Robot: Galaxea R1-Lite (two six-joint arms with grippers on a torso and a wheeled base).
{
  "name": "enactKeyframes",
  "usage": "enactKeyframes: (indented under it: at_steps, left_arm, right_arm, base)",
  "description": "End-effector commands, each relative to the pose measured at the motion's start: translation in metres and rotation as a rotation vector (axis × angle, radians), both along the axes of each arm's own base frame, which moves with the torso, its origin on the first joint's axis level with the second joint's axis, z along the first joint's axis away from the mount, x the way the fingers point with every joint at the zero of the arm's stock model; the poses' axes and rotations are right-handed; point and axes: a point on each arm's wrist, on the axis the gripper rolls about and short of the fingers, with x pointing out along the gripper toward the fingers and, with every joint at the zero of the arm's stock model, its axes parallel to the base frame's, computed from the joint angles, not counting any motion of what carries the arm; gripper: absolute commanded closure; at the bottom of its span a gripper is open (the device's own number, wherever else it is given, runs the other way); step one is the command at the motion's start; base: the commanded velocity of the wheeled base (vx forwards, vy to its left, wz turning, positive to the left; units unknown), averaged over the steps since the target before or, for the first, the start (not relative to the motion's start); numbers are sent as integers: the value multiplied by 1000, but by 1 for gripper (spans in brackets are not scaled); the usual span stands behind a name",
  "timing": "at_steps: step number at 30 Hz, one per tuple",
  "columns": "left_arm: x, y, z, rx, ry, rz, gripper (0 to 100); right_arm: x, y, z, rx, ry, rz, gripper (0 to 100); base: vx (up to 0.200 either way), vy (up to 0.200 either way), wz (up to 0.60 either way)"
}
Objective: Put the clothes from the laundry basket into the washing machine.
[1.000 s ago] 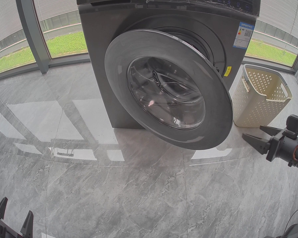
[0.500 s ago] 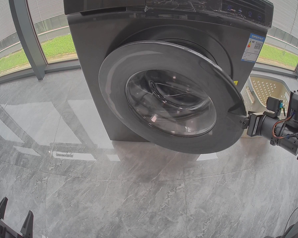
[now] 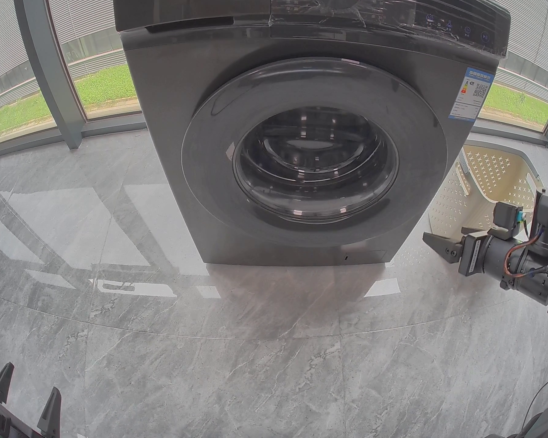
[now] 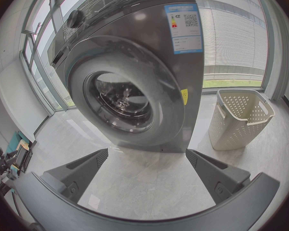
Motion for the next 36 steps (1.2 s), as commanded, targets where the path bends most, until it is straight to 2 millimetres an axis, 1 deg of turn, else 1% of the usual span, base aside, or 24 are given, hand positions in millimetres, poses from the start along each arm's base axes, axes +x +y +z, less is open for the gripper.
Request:
enactKeyframes:
  at_steps: [1,3,4,6,8,9,10,13,16,18,21,24,30,33,36]
  left_arm:
    - [0,0,-5,1,7,0,0]
    - [0,0,-5,1,7,0,0]
    - [0,0,-5,6,8,2,0]
    - [0,0,-5,6,8,2,0]
    - [0,0,-5,6,7,0,0]
    - [0,0,-5,6,7,0,0]
    - [0,0,-5,7,7,0,0]
    - [0,0,-5,6,8,0,0]
    - [0,0,-5,4,8,0,0]
    - [0,0,-5,0,8,-1,0]
    - [0,0,-5,1,8,-1,0]
    - [0,0,-5,-2,8,-1,0]
    - [0,0,-5,-2,7,-1,0]
    - [0,0,-5,-2,8,-1,0]
    - [0,0,-5,-2,8,-1,0]
  right_arm:
    - [-11,8,-6,-6,20,50,0]
    - [-13,10,-8,-8,24,60,0]
    - [-19,17,-10,-5,32,115,0]
    - [-21,21,-11,-5,37,140,0]
    - [-27,29,-8,5,28,199,0]
    - [-27,29,-8,5,28,199,0]
    - [-31,34,-5,18,12,233,0]
    - [-31,42,2,47,-28,287,0]
    - [-27,45,7,62,-68,295,0]
    - [-13,51,10,74,-95,285,0]
    - [1,57,15,89,-142,272,0]
    - [16,58,22,103,-191,245,0]
    - [34,61,36,118,-247,188,0]
    - [43,58,46,127,-284,146,0]
    - [49,54,61,142,-336,98,0]
  base:
    - [0,0,0]
    - [0,0,0]
    - [0,0,0]
    - [0,0,0]
    - [0,0,0]
    - [0,0,0]
    - [0,0,0]
    - [0,0,0]
    - [67,0,0]
    - [200,0,0]
    - [200,0,0]
    - [200,0,0]
    - [200,0,0]
    - [200,0,0]
    - [0,0,0]
